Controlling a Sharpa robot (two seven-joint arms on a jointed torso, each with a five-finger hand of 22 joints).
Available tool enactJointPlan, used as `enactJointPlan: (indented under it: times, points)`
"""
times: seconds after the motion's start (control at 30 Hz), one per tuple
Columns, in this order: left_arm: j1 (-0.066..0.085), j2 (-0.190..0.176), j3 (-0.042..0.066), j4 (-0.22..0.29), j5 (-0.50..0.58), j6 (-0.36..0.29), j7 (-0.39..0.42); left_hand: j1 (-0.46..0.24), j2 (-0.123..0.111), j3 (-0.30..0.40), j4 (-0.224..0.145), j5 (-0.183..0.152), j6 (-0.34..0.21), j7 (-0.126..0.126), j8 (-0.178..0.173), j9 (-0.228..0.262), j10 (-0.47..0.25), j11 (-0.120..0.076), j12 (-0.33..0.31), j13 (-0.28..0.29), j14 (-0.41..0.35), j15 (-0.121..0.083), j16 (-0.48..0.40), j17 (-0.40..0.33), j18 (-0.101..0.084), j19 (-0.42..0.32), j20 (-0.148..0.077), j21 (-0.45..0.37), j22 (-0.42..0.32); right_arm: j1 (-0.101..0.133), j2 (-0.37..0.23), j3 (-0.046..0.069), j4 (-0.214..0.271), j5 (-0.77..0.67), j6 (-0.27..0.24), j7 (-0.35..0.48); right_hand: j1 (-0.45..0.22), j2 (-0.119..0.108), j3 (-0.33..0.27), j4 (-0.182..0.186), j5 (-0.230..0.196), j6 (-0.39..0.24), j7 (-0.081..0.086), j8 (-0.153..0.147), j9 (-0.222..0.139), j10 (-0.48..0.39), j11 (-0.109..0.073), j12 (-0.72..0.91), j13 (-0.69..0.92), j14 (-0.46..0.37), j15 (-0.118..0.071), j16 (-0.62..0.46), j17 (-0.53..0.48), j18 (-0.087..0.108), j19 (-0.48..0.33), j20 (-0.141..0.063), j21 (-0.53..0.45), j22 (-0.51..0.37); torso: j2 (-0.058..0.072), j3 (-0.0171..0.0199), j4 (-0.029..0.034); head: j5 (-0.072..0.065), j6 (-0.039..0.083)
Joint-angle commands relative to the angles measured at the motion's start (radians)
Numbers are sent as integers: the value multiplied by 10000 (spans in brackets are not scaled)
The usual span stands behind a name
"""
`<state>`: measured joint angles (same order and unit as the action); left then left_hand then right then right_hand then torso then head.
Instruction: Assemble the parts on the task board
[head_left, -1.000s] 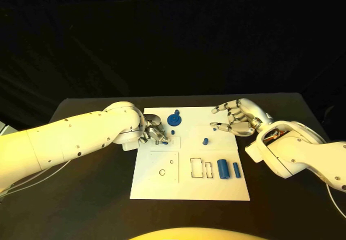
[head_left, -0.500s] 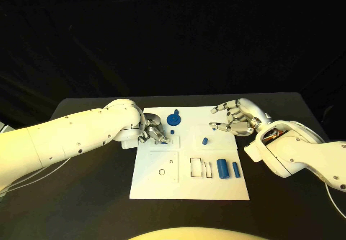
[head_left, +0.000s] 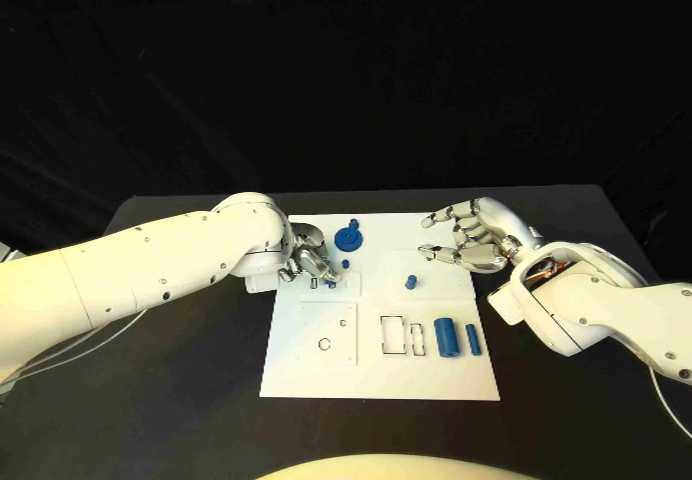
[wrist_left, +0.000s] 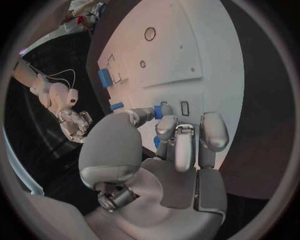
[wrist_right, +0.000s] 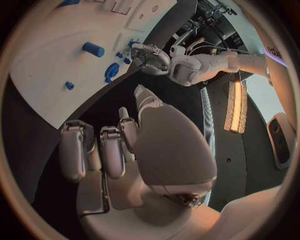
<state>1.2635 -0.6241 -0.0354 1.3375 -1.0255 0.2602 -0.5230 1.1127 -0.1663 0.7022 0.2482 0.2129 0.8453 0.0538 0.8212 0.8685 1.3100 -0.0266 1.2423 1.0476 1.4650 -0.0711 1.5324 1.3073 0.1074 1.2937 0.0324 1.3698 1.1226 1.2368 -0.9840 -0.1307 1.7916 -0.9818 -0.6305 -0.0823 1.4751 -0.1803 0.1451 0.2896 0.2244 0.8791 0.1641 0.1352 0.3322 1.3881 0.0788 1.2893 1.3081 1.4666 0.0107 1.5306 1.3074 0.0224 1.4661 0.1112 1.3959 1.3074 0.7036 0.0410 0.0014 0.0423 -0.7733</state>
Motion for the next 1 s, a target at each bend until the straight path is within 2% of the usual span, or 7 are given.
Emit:
enactJointPlan:
  times: [0.03, 0.4, 0.73, 1.0]
  points:
    - [41, 77, 4, -59, 185, 387, -120, 45, 38, 2465, -2454, 38, 8, -72, -49, 16, 66, 5, 35, 4, 843, -90, 40, 1849, -133, 40, 8, 37, 5, -10, 10, 0, 0, -28, 132, 47, -58, 28, 86, 0, 47, 57, 6, 63, -9, -11, -14, 26, 572, 813, -83, -39, 1769, 178, 262, -50, -26, 1676, -9, 3, 5, 12, -20]
    - [56, 182, 3, -285, 419, 837, -280, 36, 42, 2473, -2456, 41, 12, -70, -58, 15, 54, 7, 18, -22, 844, -90, 41, 1852, -134, 41, 8, 39, 8, -12, 18, 0, -8, -28, 149, 34, -58, 28, 86, 0, 47, 57, 6, 63, -9, -11, -14, 26, 572, 813, -83, -39, 1769, 178, 262, -50, -26, 1676, -7, -1, -20, 52, -27]
    - [107, 272, 9, -544, 821, 1120, -327, 31, 40, 2479, -2464, 43, 14, -68, -66, 15, 56, 9, 19, -17, 848, -89, 47, 1867, -136, 45, 8, 43, 17, -16, 35, -2, -27, -28, 148, 33, -58, 28, 86, 0, 47, 57, 6, 63, -9, -11, -14, 26, 572, 813, -83, -39, 1769, 178, 262, -50, -26, 1676, 6, 4, -34, 30, -16]
    - [154, 372, 10, -625, 942, 1270, -339, 30, 39, 2481, -2469, 44, 15, -67, -70, 14, 57, 9, 19, -16, 849, -88, 49, 1871, -140, 57, 8, 52, 37, -26, 52, -3, -48, -28, 145, 33, -58, 28, 86, 0, 47, 57, 6, 63, -9, -11, -14, 26, 572, 813, -83, -39, 1769, 178, 262, -50, -26, 1676, 8, 5, -5, -6, -33]
